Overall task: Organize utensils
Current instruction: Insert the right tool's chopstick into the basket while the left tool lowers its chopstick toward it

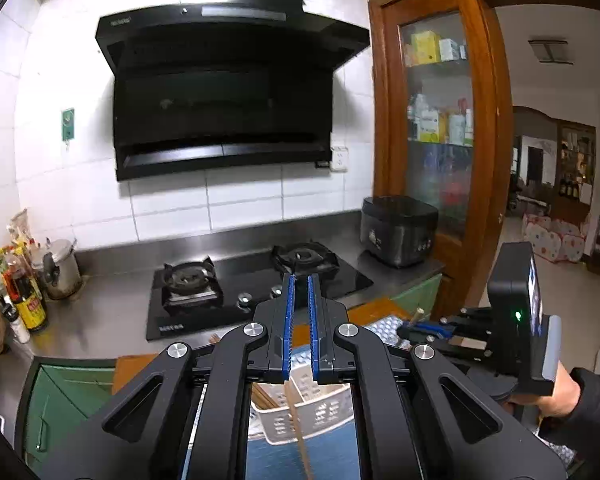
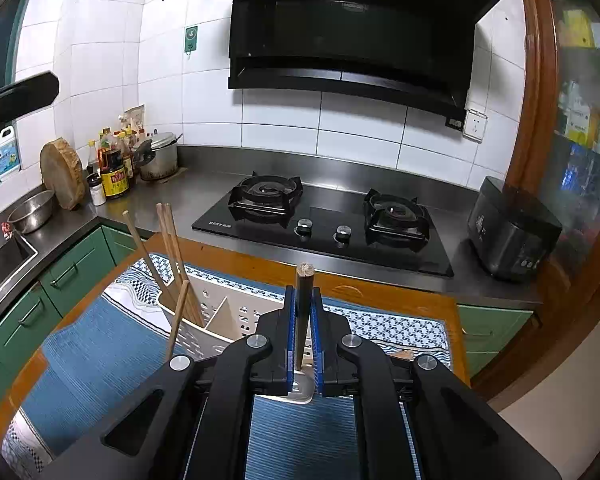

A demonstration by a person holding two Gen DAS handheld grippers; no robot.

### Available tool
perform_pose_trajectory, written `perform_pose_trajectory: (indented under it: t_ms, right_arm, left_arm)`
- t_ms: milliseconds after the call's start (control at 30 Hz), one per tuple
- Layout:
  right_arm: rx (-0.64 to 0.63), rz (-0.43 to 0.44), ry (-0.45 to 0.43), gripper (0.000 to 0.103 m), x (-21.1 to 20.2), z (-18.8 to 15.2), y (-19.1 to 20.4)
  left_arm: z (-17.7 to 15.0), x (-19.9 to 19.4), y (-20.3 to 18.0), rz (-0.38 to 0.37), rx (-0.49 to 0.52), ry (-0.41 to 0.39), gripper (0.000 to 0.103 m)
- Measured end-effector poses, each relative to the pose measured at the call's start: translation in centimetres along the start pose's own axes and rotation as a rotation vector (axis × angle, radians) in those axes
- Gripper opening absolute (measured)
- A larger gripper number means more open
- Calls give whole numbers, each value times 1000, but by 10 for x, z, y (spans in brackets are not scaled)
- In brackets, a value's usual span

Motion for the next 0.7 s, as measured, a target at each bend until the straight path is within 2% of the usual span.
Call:
perform_pose_trajectory:
  t_ms: [200,367,700]
  right_arm:
    - [-24,-14,-4,7,3,-2,6]
    - [-42,-20,-10,16,-1,0,8]
    - [-38,-7,-28,17,-7,4,10]
  left_arm:
    - [-40,21,-1,-14,-12,100,6]
    - [-70,38,5,-28,-41,178,6]
    - [-126,63,9,-31,-35,310,9]
Point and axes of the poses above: each gripper's, at about its wrist camera, not at the fingertips, and x roughly the way its jaws point, y to its left, z to its top, the point moved 5 cm from there along x, roughly the way its jaws point, and after that the axes turned 4 degrees about z, right-handed, at the moved point
